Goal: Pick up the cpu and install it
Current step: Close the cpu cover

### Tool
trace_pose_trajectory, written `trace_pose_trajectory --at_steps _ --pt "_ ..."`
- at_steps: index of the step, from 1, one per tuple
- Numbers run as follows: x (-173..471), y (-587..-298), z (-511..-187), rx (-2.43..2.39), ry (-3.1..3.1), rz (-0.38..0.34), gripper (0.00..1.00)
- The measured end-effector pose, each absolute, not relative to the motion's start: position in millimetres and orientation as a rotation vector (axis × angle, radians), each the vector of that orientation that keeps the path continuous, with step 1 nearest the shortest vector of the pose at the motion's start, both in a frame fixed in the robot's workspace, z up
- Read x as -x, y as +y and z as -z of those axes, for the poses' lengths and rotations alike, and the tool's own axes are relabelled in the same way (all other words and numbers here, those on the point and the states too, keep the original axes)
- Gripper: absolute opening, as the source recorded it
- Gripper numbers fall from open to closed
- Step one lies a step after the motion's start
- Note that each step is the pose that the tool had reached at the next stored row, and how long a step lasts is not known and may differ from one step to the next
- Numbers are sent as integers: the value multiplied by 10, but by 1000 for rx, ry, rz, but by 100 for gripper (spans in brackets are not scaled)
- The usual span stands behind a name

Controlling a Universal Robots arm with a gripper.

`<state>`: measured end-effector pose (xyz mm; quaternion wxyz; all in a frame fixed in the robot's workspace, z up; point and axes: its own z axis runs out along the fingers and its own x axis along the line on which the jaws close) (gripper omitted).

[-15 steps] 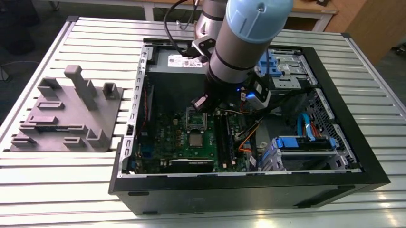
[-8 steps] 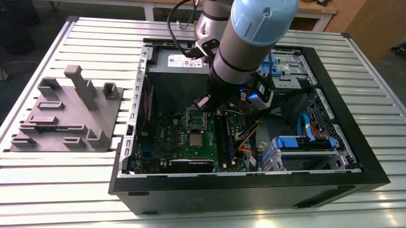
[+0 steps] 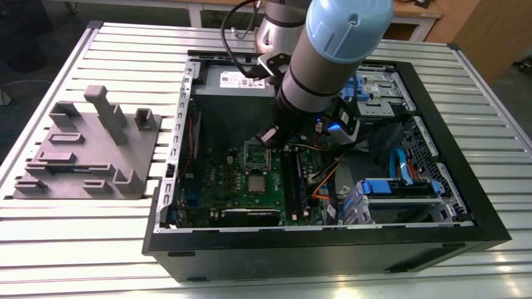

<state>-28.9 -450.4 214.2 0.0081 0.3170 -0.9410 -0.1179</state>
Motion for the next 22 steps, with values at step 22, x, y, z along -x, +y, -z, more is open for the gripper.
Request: trace_pose_trajectory --at_steps 22 --pt "281 -4434 -2042 -996 -2943 402 10"
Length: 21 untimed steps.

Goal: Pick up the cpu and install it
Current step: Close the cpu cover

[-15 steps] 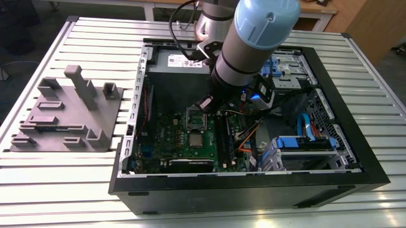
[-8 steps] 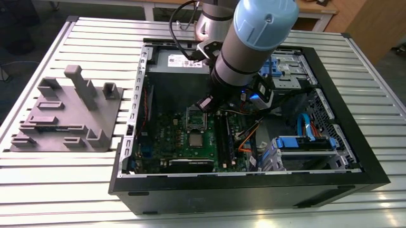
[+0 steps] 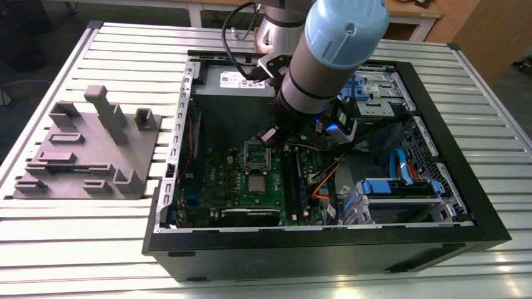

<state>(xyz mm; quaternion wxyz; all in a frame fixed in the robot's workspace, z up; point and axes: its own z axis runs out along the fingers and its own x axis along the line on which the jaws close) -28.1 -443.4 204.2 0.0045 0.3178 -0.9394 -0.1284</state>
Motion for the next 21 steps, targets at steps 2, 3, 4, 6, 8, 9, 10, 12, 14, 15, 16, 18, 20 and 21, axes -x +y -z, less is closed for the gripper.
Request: trace_pose_trajectory --at_steps 2,3,4,6,8,9,10,12,14,15,16,18,20,21 --pt "283 -4435 -2031 -996 -2943 402 10" --pt "284 -4435 -2031 -996 -2942 402 10" --pt "285 -4435 -2031 -997 -2942 401 10" --pt "286 -4434 -2029 -999 -2941 400 10" --pt "286 -4434 -2030 -1000 -2940 392 10" --pt "286 -4434 -2032 -1000 -2939 385 10" --pt "286 -4434 -2035 -1001 -2938 381 10" --pt "286 -4435 -2044 -1003 -2937 377 10" --pt "287 -4434 -2054 -1006 -2936 375 10" --pt "287 -4434 -2059 -1007 -2935 374 10" --pt "288 -4434 -2064 -1008 -2934 373 10" --pt "289 -4433 -2071 -1010 -2933 367 10" --pt "292 -4432 -2078 -1013 -2931 357 10" --pt "293 -4432 -2080 -1014 -2930 353 10"
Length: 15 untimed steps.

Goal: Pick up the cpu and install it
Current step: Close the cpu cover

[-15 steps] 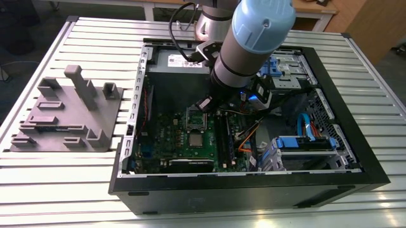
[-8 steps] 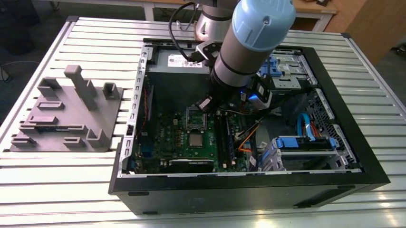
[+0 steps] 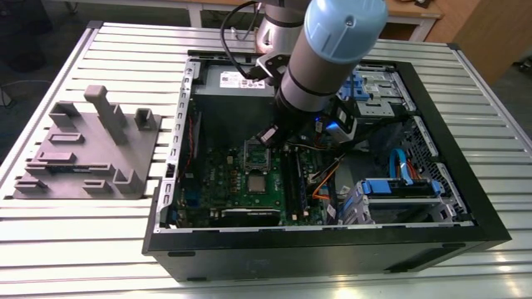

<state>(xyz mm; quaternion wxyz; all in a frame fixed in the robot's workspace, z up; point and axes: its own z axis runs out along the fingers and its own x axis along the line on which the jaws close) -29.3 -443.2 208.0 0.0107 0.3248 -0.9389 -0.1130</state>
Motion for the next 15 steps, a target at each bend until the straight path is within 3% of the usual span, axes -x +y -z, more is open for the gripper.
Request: trace_pose_trajectory --at_steps 15 --pt "307 -4418 -2157 -1030 -2917 312 10"
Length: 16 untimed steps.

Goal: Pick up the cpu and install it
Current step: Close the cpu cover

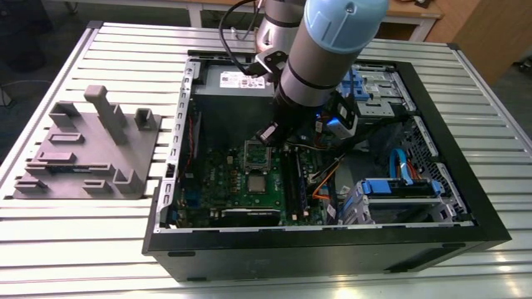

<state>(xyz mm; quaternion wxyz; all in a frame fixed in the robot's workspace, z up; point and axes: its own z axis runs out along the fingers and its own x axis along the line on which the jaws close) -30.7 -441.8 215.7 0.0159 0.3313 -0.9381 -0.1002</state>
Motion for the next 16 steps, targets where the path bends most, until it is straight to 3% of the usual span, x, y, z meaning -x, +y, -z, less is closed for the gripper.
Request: trace_pose_trajectory --at_steps 16 --pt "324 -4406 -2241 -1064 -2898 275 10"
